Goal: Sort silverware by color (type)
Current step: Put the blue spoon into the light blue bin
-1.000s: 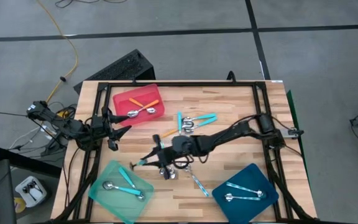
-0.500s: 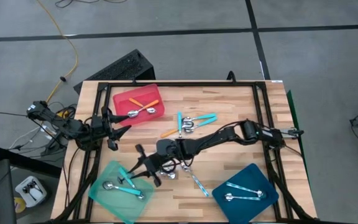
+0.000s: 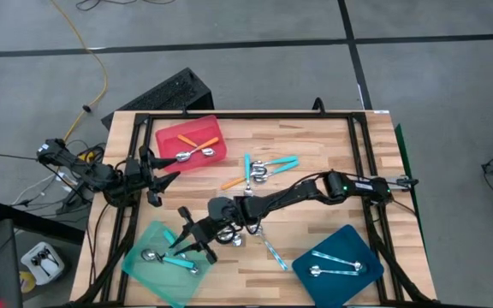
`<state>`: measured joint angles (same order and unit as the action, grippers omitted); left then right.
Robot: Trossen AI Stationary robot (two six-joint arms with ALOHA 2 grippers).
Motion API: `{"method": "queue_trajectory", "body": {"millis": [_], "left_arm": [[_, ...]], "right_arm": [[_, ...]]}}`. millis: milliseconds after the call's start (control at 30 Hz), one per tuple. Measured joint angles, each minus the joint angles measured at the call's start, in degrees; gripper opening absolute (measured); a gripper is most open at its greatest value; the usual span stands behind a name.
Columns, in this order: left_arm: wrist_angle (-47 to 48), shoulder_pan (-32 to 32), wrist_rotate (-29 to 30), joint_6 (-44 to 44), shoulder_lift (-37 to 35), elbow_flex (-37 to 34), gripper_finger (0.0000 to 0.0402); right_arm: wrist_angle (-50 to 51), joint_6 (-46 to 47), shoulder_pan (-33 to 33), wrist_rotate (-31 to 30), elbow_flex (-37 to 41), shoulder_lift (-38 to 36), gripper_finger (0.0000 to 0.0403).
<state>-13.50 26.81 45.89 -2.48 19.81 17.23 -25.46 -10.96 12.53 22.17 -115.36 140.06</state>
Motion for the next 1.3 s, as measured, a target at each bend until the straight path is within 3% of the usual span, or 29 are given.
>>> {"method": "queue_trajectory", "body": {"millis": [433,567,733,933,1300], "left_arm": [[-0.15,0.0,0.0,0.39,0.02,0.0,0.019],[-0.26,0.0,-0.02,1.41,0.0,0.0,0.019],[-0.2,0.0,0.01,2.25,0.01,0.0,0.019],[-0.44,0.0,0.55,2.21,0.02,0.0,0.019],[-0.55,0.0,1.5,3.38,0.02,0.0,0.019]], "right_arm": [[-3.32,1.13,3.2,-4.67,-0.11,0.96,0.0103],[-11.35,7.41,3.26,-4.76,-1.24,5.12,0.0103],[-9.95,12.35,3.02,-6.1,-4.77,7.42,0.0103],[4.36,13.45,3.38,-14.71,-10.83,7.54,0.0103],[18.01,29.78,3.94,-16.22,-13.35,7.53,0.0103]]}}
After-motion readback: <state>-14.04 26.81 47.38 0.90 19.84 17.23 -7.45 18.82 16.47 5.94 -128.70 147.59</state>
